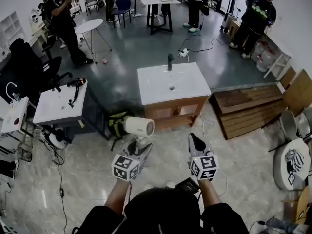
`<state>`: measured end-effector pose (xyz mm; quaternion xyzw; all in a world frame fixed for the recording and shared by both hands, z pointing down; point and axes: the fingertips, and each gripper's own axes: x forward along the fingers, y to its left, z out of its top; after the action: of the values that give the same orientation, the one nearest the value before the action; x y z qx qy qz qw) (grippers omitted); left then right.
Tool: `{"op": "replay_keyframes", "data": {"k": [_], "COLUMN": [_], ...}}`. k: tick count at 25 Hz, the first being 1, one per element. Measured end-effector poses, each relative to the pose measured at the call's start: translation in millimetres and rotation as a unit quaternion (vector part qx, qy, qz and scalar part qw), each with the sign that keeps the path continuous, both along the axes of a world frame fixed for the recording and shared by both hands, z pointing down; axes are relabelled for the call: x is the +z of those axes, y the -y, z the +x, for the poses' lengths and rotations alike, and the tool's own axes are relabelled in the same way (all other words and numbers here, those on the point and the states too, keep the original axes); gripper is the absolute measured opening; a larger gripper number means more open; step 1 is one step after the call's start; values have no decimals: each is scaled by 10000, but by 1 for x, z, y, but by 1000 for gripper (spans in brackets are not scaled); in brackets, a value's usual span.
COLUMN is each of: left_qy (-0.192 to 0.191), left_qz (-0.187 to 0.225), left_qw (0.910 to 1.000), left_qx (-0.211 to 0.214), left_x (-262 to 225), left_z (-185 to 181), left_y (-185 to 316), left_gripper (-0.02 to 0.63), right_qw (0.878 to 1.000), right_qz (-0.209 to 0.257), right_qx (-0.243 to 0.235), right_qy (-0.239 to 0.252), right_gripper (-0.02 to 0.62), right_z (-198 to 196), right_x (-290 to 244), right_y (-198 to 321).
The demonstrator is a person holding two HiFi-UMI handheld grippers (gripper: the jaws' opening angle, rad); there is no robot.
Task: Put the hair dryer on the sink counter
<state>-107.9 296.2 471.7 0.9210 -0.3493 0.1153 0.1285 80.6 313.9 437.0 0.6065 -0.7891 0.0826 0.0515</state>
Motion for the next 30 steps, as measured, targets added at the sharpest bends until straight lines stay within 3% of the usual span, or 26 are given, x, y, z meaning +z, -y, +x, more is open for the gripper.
{"op": "replay_keyframes", "data": {"k": [30], "left_qy": [96], "left_qz": [-40], "left_qw": [9998], "left_qx": [-156], "left_x": [6], "left_z": [5], "left_y": [-7], "left_gripper": [218], "right_qw": [9998], "right_qz": [-48], "right_qx": [-164], "right_qy": [90], "right_gripper": [5], "right_z": [7], "right_x": [7], "right_y": [-1]}}
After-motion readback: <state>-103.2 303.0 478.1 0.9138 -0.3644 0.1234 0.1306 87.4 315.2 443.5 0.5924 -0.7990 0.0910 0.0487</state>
